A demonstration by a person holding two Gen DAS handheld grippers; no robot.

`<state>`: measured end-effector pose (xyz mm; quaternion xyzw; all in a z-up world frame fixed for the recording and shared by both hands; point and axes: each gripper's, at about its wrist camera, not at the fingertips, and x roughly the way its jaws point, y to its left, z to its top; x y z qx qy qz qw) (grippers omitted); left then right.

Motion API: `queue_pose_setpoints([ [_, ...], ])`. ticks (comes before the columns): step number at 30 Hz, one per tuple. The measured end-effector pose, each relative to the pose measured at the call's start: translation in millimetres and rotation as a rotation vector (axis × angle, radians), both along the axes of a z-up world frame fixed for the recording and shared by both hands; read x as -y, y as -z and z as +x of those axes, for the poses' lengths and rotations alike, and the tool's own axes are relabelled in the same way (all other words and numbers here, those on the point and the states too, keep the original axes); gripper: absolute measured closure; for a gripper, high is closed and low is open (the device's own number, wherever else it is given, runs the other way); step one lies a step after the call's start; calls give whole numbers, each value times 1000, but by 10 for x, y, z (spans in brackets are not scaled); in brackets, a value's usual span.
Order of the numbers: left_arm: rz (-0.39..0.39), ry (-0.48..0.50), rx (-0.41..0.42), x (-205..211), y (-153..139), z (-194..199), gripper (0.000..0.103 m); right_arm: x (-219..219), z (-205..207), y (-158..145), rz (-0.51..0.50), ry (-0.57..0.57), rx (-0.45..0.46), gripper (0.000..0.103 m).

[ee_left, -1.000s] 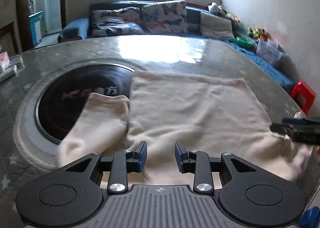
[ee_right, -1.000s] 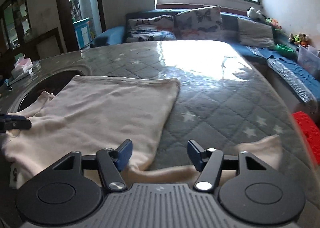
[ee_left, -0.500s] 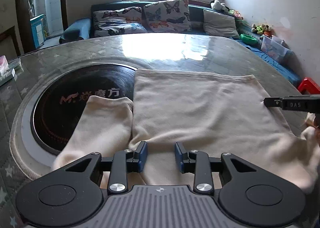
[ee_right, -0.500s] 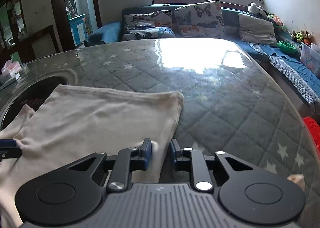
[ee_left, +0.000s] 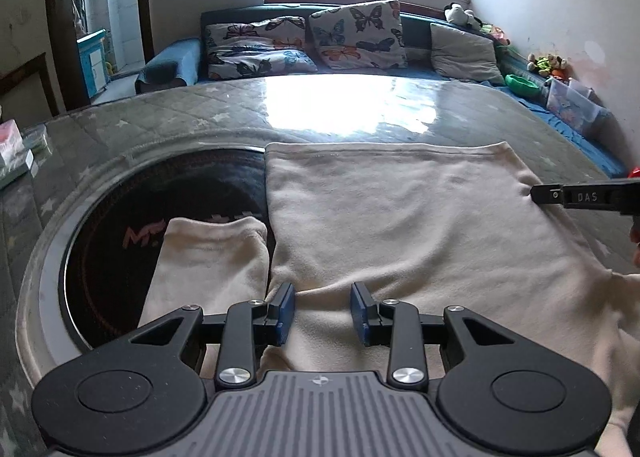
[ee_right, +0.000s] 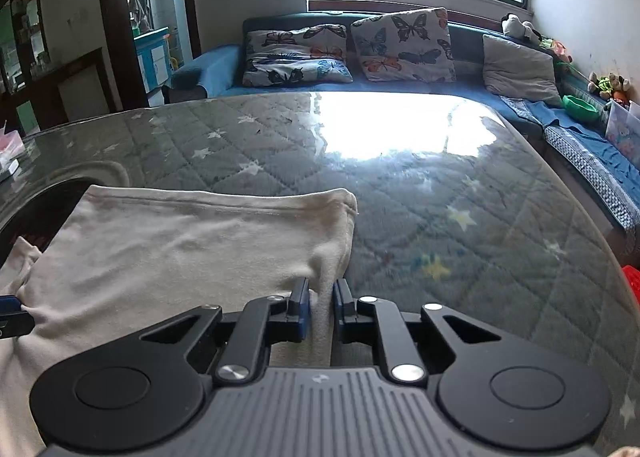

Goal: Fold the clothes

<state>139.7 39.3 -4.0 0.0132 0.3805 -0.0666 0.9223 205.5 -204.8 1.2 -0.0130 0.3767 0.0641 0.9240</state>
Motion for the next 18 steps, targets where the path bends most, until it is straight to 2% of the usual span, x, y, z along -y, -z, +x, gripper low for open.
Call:
queue_pose_setpoints([
  [3, 22, -3, 10, 12, 5, 39, 69, -45, 103, -8, -21, -13, -5, 87],
  [4, 21, -5, 7, 12, 2, 37, 69, -49, 109, -17, -29, -18, -4, 82],
  [5, 18, -6, 3, 11, -6, 27, 67, -52, 107, -28, -38, -22, -4, 77],
  [7, 18, -3, -1, 24, -27, -29, 64, -64, 46, -59, -52, -42, -3, 76],
  [9, 23, -2, 6, 43, -55, -88, 58, -93, -74, -86, -62, -65, 5, 62],
  [10, 23, 1, 10, 53, -67, -119, 56, -111, -151, -100, -65, -78, 9, 52],
  [12, 23, 9, 14, 77, -88, -195, 54, -152, -306, -126, -66, -111, 16, 50],
  [14, 22, 24, 19, 96, -100, -282, 49, -199, -453, -141, -56, -148, 8, 42],
  [18, 30, 72, 41, 172, -127, -506, 45, -316, -833, -157, -46, -235, 7, 38],
])
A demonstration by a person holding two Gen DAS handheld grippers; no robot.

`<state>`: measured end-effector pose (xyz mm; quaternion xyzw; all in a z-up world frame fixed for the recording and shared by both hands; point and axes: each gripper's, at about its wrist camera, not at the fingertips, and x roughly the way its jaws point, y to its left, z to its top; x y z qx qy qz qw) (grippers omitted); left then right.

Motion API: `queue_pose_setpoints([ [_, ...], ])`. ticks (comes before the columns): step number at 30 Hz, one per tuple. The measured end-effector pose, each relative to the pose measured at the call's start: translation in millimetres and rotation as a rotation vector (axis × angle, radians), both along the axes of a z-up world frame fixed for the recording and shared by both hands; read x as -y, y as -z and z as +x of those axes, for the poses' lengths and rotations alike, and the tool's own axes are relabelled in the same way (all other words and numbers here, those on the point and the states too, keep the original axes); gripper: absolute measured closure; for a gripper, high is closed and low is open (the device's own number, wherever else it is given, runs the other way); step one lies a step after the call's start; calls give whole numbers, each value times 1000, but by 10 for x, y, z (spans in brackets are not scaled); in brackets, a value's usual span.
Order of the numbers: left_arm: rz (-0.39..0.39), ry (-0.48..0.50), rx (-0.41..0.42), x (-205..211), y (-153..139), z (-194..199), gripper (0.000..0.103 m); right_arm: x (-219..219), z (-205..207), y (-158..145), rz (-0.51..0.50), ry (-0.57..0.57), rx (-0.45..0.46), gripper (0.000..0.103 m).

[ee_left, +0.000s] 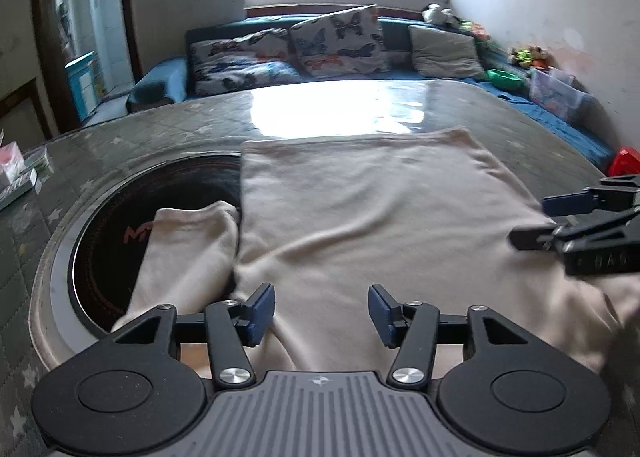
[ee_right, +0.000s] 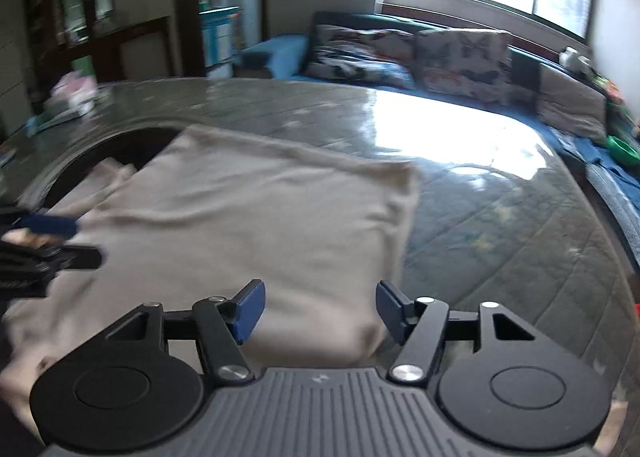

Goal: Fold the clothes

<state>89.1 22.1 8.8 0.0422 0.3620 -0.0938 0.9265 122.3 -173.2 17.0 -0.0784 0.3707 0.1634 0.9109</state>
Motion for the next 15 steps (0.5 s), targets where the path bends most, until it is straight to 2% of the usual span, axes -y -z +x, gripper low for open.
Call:
queue_pose_setpoints([
  [4, 37, 38, 21, 65, 30, -226, 39, -135, -372, -7, -18, -86, 22, 31],
  [7, 57, 44, 15, 67, 93, -313, 38, -183, -608, 40, -73, -113, 51, 28],
  [10, 56, 30, 23, 19, 114, -357, 33, -144, -787, 65, -95, -101, 71, 27],
  [15, 61, 10, 10, 8, 100, -349, 33, 165, -925, -8, -7, 0, 87, 20],
])
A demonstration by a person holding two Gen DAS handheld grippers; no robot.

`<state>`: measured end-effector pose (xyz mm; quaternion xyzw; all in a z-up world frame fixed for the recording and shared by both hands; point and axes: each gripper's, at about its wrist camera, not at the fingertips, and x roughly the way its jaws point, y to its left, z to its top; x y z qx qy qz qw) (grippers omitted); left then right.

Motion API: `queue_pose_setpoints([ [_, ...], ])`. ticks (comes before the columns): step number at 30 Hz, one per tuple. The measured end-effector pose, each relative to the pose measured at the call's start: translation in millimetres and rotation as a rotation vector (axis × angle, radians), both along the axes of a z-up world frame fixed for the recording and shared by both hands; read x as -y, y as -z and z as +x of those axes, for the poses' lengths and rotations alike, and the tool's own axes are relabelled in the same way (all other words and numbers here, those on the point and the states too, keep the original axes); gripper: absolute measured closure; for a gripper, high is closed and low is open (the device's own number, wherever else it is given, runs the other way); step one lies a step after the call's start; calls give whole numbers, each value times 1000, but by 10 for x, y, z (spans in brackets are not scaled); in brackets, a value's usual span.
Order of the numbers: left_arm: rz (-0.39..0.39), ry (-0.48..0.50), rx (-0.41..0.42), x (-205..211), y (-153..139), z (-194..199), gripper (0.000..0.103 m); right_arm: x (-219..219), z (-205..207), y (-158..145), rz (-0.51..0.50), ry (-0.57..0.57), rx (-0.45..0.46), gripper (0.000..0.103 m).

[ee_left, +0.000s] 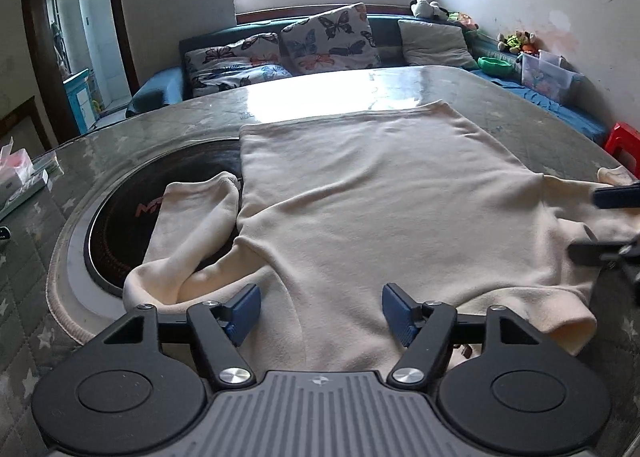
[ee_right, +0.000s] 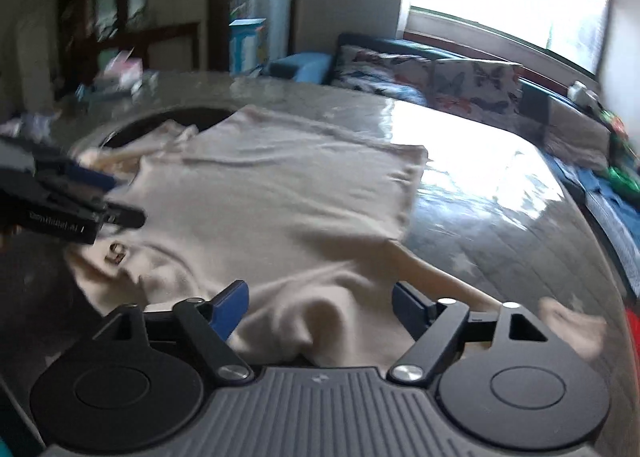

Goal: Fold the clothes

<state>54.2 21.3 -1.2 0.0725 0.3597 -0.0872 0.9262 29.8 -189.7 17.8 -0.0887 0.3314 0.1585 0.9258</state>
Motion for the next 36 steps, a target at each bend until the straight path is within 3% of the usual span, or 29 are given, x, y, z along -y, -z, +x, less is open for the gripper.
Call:
queue_pose_setpoints([
  [6, -11, 21, 16, 154, -112, 23, 33, 439, -23, 34, 105, 156, -19, 19],
  [16, -20, 182, 22, 826, -147, 127, 33, 1021, -87, 131, 187, 378, -44, 19],
  [24, -13, 242, -3, 1079, 49, 59, 32, 973, -100, 168, 92, 451, -5, 19],
  [32, -25, 236, -6, 1066, 60, 63, 29, 946, -12, 207, 146, 425, 16, 19],
  [36, -27, 232, -3, 1056, 66, 58, 26, 1102, 20, 219, 143, 487, 29, 19],
])
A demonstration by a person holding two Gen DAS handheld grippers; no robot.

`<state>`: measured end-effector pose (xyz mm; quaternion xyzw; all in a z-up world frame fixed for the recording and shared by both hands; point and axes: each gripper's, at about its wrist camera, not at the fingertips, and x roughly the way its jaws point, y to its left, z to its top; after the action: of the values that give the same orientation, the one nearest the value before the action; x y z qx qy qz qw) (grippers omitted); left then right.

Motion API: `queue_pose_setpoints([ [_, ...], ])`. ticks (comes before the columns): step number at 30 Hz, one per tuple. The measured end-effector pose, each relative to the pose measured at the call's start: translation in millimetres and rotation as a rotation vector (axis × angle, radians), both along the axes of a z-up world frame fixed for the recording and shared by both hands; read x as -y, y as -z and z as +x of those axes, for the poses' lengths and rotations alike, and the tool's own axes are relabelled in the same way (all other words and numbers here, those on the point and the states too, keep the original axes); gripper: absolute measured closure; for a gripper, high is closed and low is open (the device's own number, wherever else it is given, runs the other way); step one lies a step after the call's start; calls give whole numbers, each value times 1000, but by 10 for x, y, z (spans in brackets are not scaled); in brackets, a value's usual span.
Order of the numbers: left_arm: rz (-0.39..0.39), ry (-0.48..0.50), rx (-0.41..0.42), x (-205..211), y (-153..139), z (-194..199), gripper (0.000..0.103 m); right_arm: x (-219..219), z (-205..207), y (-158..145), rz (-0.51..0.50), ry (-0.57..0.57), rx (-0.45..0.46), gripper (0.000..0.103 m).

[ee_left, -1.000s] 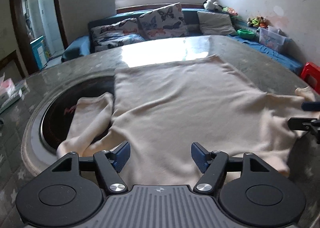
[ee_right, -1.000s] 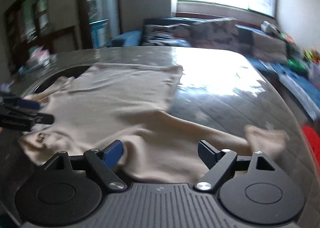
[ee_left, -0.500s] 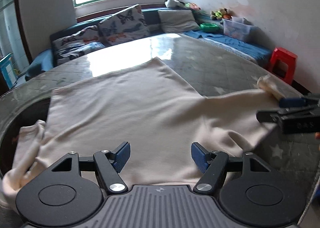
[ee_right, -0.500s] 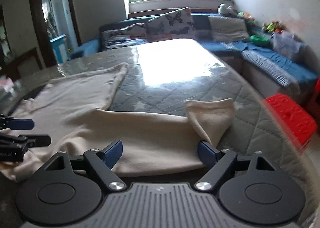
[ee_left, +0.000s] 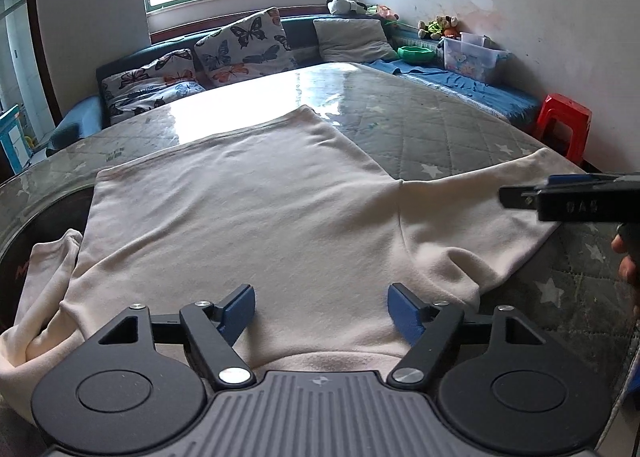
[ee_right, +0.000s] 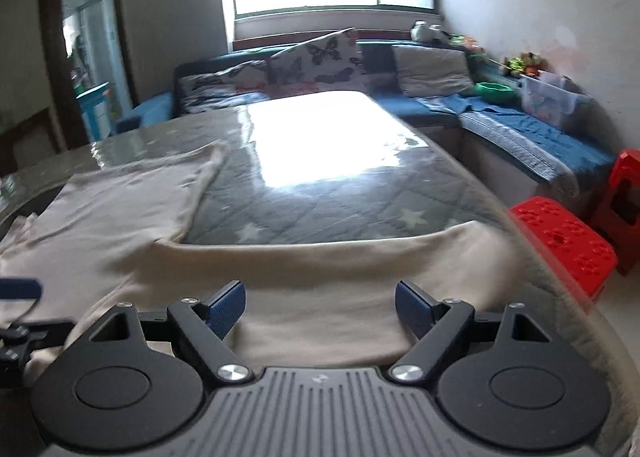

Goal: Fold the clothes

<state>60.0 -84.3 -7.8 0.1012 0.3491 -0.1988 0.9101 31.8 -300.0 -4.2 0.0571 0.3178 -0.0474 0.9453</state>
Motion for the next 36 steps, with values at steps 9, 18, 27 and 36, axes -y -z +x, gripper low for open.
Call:
queue_pose_setpoints([
  [9, 5, -6, 5, -23, 15, 9, 19, 389, -106, 2, -30, 114, -15, 18],
  [18, 12, 0, 7, -31, 13, 11, 17, 428, -399, -51, -5, 185, -23, 17],
  [27, 17, 0, 12, -40, 21, 9, 14, 638, -95, 8, -143, 222, -53, 15],
  [36, 31, 6, 21, -36, 27, 9, 10, 763, 419, 31, -269, 210, -69, 14],
])
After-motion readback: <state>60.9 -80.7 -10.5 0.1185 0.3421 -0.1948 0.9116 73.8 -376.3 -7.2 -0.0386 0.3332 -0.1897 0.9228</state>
